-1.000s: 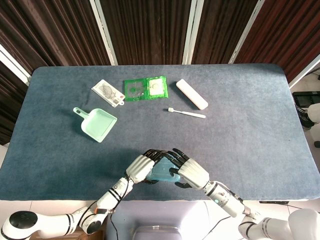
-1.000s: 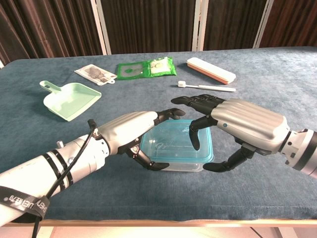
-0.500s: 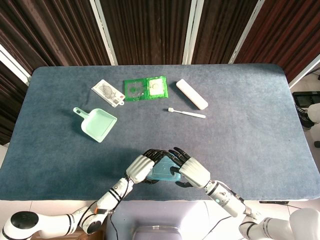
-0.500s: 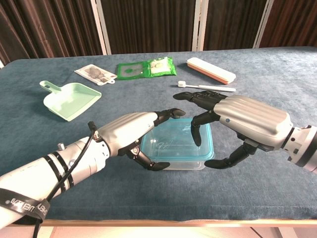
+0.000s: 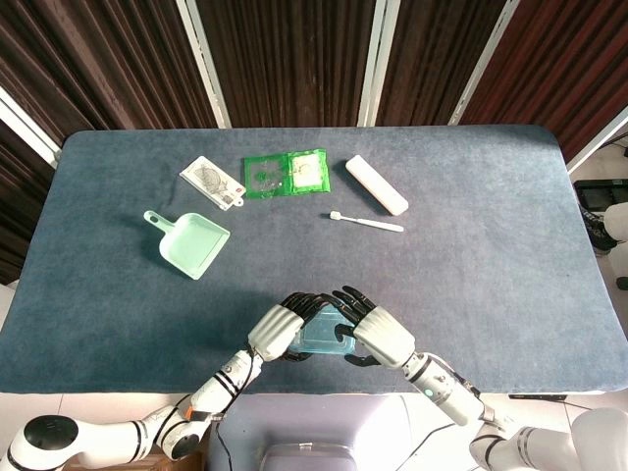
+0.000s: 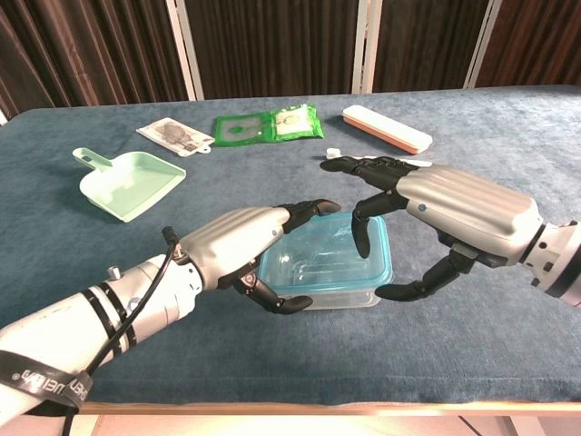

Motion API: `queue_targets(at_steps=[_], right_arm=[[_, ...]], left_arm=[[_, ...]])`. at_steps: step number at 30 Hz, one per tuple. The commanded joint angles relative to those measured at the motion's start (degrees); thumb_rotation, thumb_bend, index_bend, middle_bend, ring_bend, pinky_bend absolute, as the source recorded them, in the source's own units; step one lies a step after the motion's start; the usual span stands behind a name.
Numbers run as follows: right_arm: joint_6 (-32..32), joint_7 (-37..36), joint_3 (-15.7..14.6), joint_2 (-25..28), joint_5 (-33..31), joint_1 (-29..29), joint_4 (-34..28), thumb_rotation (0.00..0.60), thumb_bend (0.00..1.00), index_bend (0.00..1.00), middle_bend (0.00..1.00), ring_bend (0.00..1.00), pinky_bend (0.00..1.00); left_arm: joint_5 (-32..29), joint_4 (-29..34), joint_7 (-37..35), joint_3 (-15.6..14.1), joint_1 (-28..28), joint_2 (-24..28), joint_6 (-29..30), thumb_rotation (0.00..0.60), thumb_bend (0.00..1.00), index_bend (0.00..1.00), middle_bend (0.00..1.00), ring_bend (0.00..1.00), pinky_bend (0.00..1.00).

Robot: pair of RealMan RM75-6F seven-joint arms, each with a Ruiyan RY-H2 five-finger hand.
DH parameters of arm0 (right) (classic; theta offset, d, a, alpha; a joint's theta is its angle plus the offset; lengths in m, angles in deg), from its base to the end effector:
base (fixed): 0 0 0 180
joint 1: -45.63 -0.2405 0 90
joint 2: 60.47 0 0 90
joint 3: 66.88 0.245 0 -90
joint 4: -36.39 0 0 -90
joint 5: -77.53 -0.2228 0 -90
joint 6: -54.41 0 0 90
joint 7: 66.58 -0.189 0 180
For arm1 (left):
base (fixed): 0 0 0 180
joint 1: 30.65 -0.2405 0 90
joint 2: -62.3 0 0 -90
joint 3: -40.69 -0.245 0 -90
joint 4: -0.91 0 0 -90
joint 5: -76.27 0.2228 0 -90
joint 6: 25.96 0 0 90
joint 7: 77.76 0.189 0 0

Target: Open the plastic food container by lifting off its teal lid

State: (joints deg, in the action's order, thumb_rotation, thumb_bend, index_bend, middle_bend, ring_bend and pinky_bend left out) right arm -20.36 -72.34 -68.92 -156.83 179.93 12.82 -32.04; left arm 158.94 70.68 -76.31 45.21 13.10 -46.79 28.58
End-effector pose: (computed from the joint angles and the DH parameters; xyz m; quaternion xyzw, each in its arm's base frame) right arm -0.1411 -0.2914 -0.0660 0.7709 -0.2760 0.5008 0.2805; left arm -0.0674 0.3085 -0.1593 -0.7780 -0.3910 -0.4311 0.2366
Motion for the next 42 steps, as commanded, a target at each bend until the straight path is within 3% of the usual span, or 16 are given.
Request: queue_targets(at_steps=[1,20,26,29,37,42], right_arm=[[-0.1,-0.4,0.0,0.3,-0.2,0.0,-0.4,0.600,0.35,0.65,0.10,0.00,0.00],[-0.1,0.1,0.5,0.9,-0.9,-0.4,-1.5,0.600,0.35,0.64,0.10,0.00,0.00],[1.0,1.1,1.3,0.2,-1.6,-1.1,-1.5,0.600,0.40,0.65,0.10,0.00,0.00],[2.1,1.6,1.7,-0.7,-2.3,-1.7,-1.2,0.600,0.43,0.66,0.11,0.00,0.00],[1.5,3.3,1.5,-2.5,-1.4,-1.9,-0.3,0.600,0.65,0.72,0.15,0.00,0.00],[0.4,3.1,1.3,-2.4,-1.2,-1.6,-0.1,0.600,0.72,0.74,0.16,0.00,0.00]], left_arm=[[0.0,-0.1,0.0,0.0,0.0,-0.1,0.0,0.600,0.28,0.04,0.76,0.55,0.67],[0.7,-0.4,0.4,-0.4,-0.2,-0.4,0.1,0.600,0.29,0.04,0.76,0.55,0.68],[1.4,0.6,0.6,-0.8,-0.3,0.0,0.6,0.600,0.29,0.04,0.76,0.55,0.68],[1.8,1.3,0.8,-1.0,-0.5,0.3,1.1,0.600,0.29,0.04,0.76,0.55,0.68],[2.7,2.7,0.1,-1.2,-1.0,0.9,2.3,0.600,0.29,0.04,0.75,0.54,0.66],[3.6,2.7,-2.1,-1.6,-1.3,1.1,3.0,0.600,0.29,0.04,0.70,0.48,0.49]])
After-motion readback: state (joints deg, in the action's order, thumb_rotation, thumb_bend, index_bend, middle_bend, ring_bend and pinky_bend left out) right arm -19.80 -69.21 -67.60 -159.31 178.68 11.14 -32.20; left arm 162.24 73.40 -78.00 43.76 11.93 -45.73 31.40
